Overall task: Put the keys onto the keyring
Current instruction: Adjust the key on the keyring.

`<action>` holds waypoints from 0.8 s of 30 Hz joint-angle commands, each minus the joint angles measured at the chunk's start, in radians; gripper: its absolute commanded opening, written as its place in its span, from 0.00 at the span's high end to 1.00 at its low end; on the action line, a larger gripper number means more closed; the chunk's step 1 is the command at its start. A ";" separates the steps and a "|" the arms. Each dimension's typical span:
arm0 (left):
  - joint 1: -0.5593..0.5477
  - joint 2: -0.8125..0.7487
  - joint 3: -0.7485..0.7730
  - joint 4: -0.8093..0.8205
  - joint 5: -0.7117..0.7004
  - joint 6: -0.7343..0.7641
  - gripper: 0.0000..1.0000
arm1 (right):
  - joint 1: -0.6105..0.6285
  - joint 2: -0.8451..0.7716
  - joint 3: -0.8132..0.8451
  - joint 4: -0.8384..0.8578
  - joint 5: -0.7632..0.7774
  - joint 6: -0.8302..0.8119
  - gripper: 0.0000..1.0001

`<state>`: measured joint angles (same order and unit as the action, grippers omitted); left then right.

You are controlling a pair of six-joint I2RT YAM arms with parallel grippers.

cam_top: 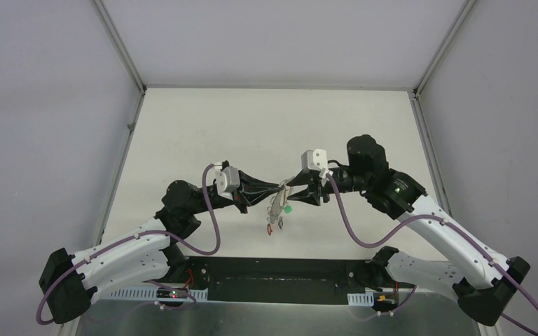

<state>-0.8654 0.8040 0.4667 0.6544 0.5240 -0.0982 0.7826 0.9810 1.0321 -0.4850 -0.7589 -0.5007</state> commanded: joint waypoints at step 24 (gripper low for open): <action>-0.010 -0.011 0.032 0.086 -0.016 -0.003 1.00 | 0.005 0.030 -0.011 0.232 -0.051 0.169 1.00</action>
<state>-0.8654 0.8040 0.4667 0.6548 0.5163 -0.0971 0.7834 1.0111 1.0298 -0.3038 -0.7910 -0.3336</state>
